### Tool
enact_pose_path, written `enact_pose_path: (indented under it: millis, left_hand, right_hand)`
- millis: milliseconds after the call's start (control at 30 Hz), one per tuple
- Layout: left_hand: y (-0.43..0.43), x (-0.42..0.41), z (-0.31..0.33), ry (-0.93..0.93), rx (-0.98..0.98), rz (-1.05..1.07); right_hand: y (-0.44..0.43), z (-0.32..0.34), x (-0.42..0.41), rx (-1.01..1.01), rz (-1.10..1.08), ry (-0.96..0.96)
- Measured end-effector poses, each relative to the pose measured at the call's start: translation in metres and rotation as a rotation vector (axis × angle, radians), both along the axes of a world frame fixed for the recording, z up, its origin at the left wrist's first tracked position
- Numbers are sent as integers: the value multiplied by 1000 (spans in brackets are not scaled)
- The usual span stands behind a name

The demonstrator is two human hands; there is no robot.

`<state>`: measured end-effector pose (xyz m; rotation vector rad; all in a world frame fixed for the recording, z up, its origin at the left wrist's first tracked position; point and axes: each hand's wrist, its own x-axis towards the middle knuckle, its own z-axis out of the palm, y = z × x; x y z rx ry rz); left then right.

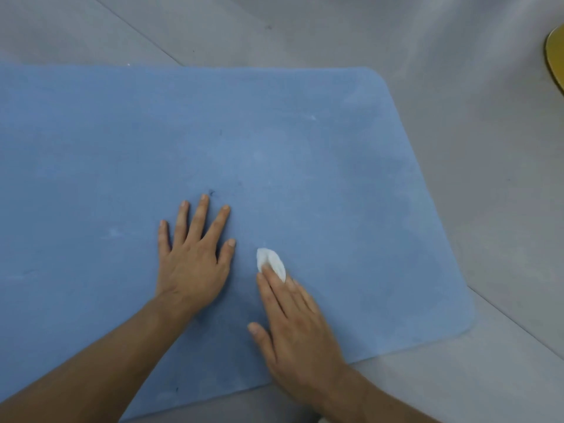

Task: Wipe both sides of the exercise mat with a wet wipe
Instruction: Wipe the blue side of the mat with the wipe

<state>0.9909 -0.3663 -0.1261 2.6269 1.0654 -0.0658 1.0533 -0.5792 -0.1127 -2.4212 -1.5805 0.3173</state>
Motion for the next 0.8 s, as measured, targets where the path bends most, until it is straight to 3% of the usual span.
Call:
enact_pose_path:
  millis: [67, 233, 367, 433, 500, 800]
  left_hand:
    - [0, -1, 1, -3, -6, 4]
    - [-4, -9, 0, 3, -5, -20]
    - [-9, -15, -3, -5, 25, -42]
    - [-10, -16, -5, -4, 36, -54]
    - [-11, -17, -6, -9, 43, -58]
    - [-10, -17, -6, 10, 46, -62]
  right_hand:
    - [-10, -2, 12, 1, -33, -39]
    - [-58, -3, 83, -53, -346, -64]
    - [-99, -2, 123, -58, -656, -7]
    - [-105, -4, 122, -45, -708, 49]
    - [-99, -4, 106, -19, -643, 75]
    - [-61, 7, 4, 87, 68, 61]
